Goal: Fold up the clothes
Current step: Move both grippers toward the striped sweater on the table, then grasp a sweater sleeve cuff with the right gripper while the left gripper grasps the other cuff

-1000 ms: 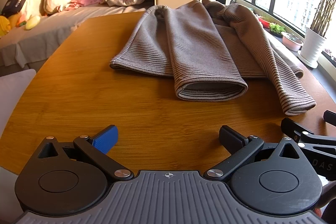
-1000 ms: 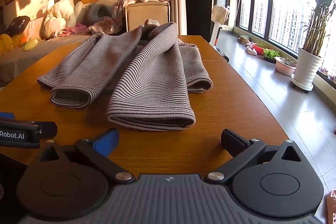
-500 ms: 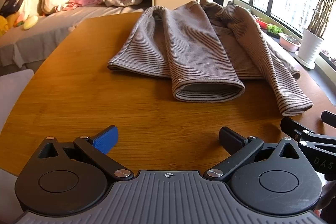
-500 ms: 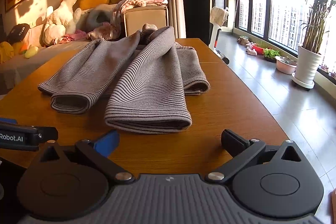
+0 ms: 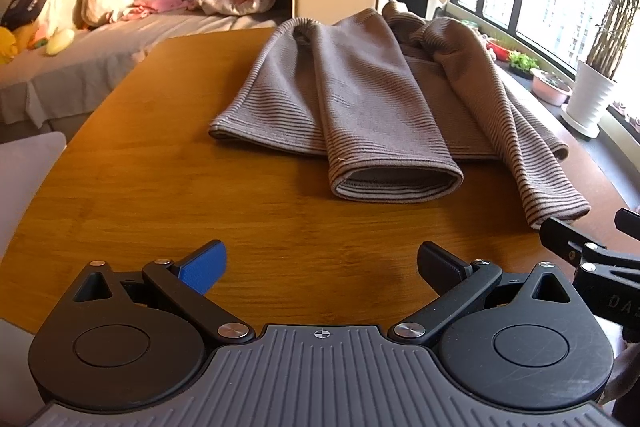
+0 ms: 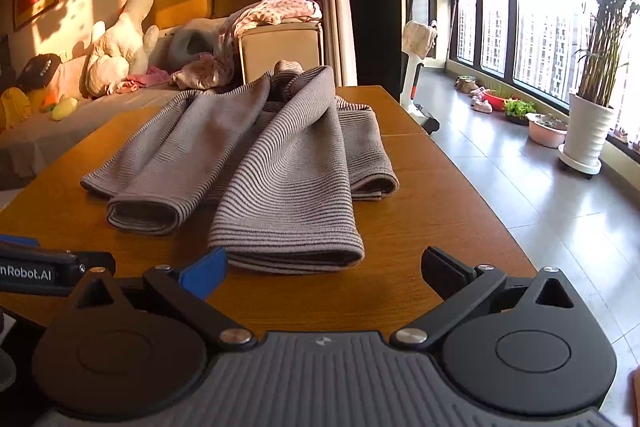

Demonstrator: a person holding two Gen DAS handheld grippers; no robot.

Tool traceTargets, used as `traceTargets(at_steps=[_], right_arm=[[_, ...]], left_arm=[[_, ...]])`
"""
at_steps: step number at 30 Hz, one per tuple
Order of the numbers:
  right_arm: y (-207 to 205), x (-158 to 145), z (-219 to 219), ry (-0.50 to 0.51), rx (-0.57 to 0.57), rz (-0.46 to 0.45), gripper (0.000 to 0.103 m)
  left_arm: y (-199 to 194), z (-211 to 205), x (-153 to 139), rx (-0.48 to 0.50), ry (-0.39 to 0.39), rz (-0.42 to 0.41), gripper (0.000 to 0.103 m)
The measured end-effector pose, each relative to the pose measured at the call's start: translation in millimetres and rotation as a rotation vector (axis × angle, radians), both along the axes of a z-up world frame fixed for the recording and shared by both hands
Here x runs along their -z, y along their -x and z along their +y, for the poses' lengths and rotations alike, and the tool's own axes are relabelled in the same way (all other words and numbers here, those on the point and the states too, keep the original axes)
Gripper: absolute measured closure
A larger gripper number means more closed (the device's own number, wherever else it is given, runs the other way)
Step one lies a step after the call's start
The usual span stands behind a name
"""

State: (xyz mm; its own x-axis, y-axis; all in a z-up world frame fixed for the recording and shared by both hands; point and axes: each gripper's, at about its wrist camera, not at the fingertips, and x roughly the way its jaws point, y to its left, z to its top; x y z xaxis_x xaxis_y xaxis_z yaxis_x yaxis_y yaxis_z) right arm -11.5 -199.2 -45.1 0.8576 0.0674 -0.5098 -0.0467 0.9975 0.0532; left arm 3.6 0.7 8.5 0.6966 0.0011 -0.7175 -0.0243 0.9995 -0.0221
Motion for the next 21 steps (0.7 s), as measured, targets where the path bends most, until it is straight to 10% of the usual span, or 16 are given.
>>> traceTargets(at_steps=[13,21], right_arm=[[-7.4,-14.8,-5.5,-0.019,-0.011,-0.017,0.000],[-53.8,-27.4,-18.7,-0.047,-0.041,-0.022,0.000]], left_arm=[[-6.8,-2.9,-17.0,0.036,-0.070,-0.045,0.000],[-53.6,1.7,-29.0,0.184,0.024,-0.087,0.000]])
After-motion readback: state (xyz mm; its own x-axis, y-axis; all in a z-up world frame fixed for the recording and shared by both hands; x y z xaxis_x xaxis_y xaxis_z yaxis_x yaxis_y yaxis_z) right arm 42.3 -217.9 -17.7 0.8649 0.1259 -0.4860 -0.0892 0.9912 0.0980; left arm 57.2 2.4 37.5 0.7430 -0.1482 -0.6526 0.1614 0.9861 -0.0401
